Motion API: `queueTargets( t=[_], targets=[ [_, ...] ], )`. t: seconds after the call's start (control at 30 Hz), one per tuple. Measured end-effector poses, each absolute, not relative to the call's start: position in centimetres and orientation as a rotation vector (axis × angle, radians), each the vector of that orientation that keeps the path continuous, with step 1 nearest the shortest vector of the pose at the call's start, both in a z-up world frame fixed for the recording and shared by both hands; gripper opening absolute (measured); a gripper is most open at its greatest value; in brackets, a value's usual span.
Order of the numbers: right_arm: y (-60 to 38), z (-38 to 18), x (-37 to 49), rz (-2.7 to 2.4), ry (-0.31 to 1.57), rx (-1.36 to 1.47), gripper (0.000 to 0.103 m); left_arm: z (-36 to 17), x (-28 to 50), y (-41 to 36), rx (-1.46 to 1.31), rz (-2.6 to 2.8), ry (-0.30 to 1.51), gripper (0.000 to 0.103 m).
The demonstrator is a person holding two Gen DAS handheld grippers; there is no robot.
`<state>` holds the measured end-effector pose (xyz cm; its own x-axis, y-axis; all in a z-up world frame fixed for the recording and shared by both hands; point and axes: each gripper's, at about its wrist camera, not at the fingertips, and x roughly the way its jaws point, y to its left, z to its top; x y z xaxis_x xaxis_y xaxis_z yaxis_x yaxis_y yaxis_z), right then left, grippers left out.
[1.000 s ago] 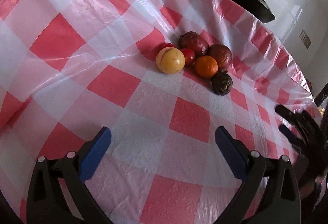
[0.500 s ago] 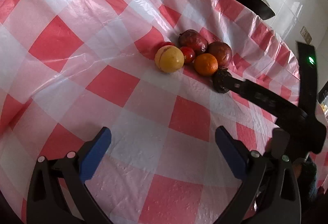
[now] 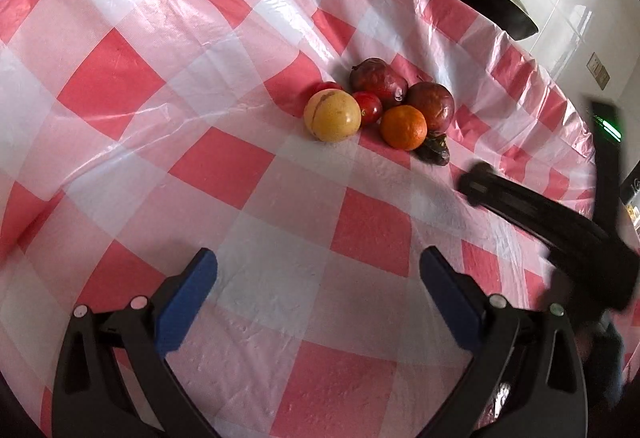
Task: Organize fruits
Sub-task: 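Grasp a dark brown mangosteen with the right gripper and lift it, then grasp the yellow striped melon with the left gripper while the right gripper holds the mangosteen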
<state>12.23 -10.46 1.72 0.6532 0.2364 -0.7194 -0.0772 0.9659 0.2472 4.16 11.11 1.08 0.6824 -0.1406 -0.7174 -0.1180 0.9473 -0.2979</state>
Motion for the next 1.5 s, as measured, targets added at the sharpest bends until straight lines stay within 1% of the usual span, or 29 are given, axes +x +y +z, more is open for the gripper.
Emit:
queueTargets(
  t=[0.13,0.27,0.4,0.5,0.57,0.63,0.8,0.83,0.87,1.0,1.07,1.1,1.13,1.27,1.33,1.5],
  targets=[
    [-14.9,1.3,8.7,0.157,0.820,0.301,0.039,1.1,4.3,11.1,-0.331,-0.011,0.828,0.102],
    [-18.7,0.8,7.5,0.127,0.797,0.412,0.039,1.2,4.3,11.1,-0.339,-0.004,0.834,0.102],
    [-19.4,0.3,7.9,0.135,0.785,0.450,0.039,1.1,4.4,10.6,-0.285,0.002,0.858,0.102],
    [-19.0,0.5,7.8,0.154,0.766,0.429,0.039,1.0,5.0,9.4,-0.178,0.024,0.906,0.102],
    [-19.4,0.5,7.9,0.161,0.765,0.449,0.039,0.9,5.9,8.4,-0.113,0.042,0.939,0.102],
    [-19.4,0.5,7.9,0.164,0.760,0.454,0.039,1.0,7.4,8.2,-0.119,0.013,0.947,0.102],
    [-19.3,0.6,7.9,0.175,0.760,0.452,0.039,2.3,12.5,8.6,-0.097,0.092,0.901,0.102],
    [-19.3,0.6,7.9,0.176,0.761,0.451,0.039,2.3,14.0,8.6,-0.073,0.108,0.906,0.097],
    [-19.3,0.6,7.9,0.177,0.762,0.451,0.039,2.4,14.9,8.5,-0.056,0.112,0.908,0.088],
    [-19.2,0.5,7.9,0.178,0.764,0.450,0.039,1.7,17.3,8.5,-0.012,0.121,0.940,0.079],
    [-19.2,0.5,7.9,0.178,0.764,0.450,0.039,0.9,17.7,8.2,0.010,0.099,0.964,0.063],
    [-19.2,0.5,7.9,0.178,0.765,0.450,0.039,1.0,17.6,8.2,0.011,0.093,0.945,0.057],
    [-19.2,0.5,7.9,0.180,0.764,0.449,0.039,1.0,17.4,8.3,0.016,0.088,0.937,0.047],
    [-19.2,0.6,7.7,0.180,0.759,0.453,0.039,2.3,14.8,8.8,-0.039,0.084,0.837,0.046],
    [-19.2,0.6,7.7,0.180,0.756,0.454,0.039,3.2,11.9,8.4,-0.050,0.062,0.778,0.046],
    [-19.2,0.6,7.8,0.181,0.755,0.454,0.039,4.1,4.1,8.1,-0.133,0.007,0.708,0.046]
  ],
)
